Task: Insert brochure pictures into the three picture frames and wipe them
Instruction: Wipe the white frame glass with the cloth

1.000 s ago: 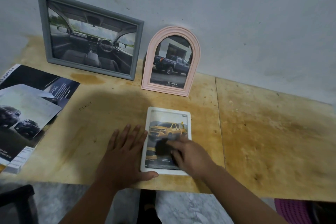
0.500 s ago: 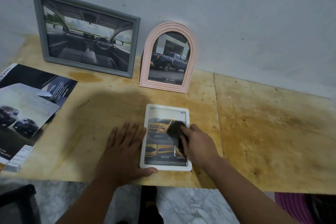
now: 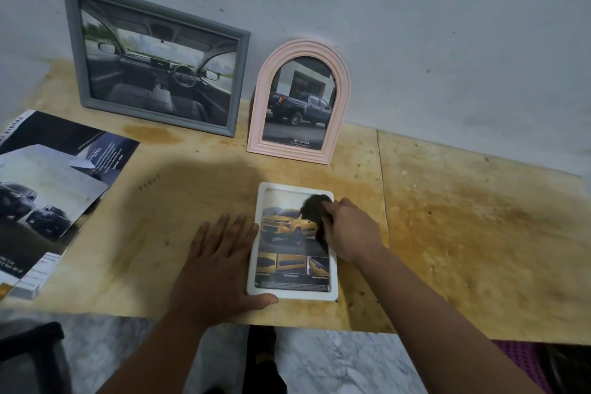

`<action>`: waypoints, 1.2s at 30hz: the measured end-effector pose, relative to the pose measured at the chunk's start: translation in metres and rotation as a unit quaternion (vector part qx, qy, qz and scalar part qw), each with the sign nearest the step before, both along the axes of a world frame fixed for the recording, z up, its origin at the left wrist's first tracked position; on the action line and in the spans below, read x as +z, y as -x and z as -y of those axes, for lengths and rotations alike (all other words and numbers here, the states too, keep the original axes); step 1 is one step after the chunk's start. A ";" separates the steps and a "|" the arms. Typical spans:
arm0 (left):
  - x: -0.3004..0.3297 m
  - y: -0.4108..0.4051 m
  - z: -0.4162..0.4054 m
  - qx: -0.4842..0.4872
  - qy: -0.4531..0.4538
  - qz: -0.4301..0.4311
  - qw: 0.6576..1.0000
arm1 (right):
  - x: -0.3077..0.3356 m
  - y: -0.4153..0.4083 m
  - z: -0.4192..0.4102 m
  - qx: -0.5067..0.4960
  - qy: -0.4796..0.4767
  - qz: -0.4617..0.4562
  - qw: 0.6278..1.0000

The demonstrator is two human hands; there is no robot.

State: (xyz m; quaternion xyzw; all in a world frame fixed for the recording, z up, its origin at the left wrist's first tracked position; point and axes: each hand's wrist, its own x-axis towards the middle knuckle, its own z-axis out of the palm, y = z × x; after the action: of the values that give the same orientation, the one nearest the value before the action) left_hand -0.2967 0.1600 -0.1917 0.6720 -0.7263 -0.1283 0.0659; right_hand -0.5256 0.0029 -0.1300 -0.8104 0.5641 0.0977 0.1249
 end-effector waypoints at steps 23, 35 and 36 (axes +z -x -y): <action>-0.003 0.001 -0.001 0.005 0.021 -0.015 1.000 | -0.027 0.044 -0.089 0.199 0.121 0.067 0.970; -0.003 0.001 0.000 0.009 0.004 0.004 1.000 | -0.013 0.000 -0.011 0.100 0.099 0.015 0.990; -0.003 0.001 0.000 0.010 0.005 0.003 1.000 | -0.012 0.003 -0.020 0.098 0.099 0.026 0.990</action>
State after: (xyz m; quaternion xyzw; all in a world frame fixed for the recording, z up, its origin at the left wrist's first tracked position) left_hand -0.2975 0.1603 -0.1947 0.6792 -0.7205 -0.1216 0.0682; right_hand -0.5285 0.0233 -0.1420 -0.8725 0.4851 0.0317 0.0483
